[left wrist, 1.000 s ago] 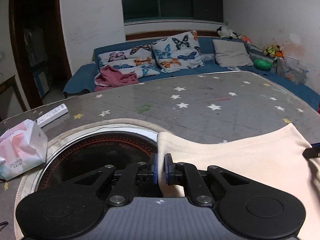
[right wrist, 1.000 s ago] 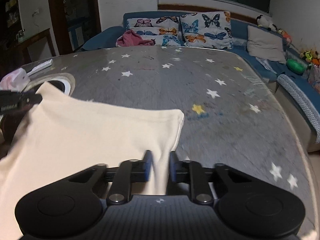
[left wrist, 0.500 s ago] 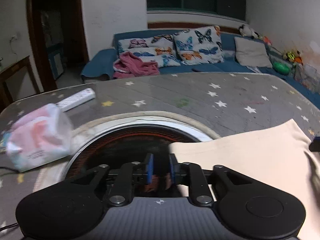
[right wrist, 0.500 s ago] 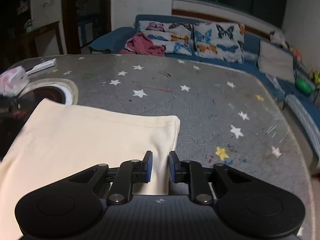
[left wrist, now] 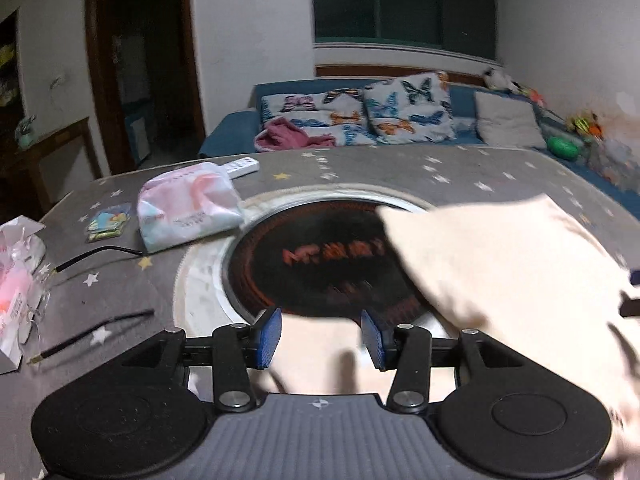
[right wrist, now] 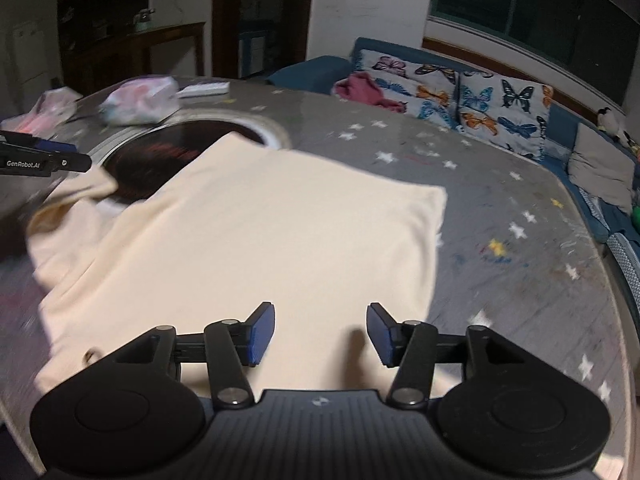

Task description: Fold clothes

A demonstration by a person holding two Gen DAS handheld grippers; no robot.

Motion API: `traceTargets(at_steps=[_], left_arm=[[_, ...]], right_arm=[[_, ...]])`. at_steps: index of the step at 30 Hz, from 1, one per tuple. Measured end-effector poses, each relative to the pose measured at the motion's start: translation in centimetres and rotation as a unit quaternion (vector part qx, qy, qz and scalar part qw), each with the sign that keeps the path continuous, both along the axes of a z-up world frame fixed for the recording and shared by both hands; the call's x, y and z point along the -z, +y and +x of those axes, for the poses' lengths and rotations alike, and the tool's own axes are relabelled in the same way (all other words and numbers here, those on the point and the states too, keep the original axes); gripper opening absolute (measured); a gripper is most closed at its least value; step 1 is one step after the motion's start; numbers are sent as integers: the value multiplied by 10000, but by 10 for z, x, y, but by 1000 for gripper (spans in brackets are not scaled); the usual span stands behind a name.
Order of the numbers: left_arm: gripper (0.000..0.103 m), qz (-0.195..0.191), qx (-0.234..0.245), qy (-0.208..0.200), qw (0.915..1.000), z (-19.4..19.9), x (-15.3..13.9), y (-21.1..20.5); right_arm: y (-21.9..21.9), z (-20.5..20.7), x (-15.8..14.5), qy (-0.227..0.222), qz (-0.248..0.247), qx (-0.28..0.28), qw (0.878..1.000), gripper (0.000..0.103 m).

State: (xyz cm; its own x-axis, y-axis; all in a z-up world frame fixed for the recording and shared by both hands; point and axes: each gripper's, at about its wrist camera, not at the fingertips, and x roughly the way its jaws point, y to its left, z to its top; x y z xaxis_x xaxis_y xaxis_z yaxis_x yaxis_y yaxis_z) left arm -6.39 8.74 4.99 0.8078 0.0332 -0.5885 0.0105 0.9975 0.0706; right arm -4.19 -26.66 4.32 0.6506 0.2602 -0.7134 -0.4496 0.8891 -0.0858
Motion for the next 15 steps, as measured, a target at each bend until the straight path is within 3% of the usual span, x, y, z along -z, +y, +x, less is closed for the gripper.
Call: traceTargets(at_steps=[5, 10, 12, 15], left_arm=[[48, 534, 108, 152, 9984, 2, 19, -25], [45, 521, -201, 175, 9983, 3, 30, -17], [18, 505, -296, 132, 9982, -1, 31, -11], [6, 322, -642, 50, 9974, -6, 26, 7]], right_arm=[[5, -13, 11, 115, 28, 47, 9999, 52], [1, -17, 13, 148, 123, 192, 9996, 53], [-1, -18, 14, 156, 152, 224, 9995, 53], [-1, -18, 15, 167, 171, 265, 9994, 53]])
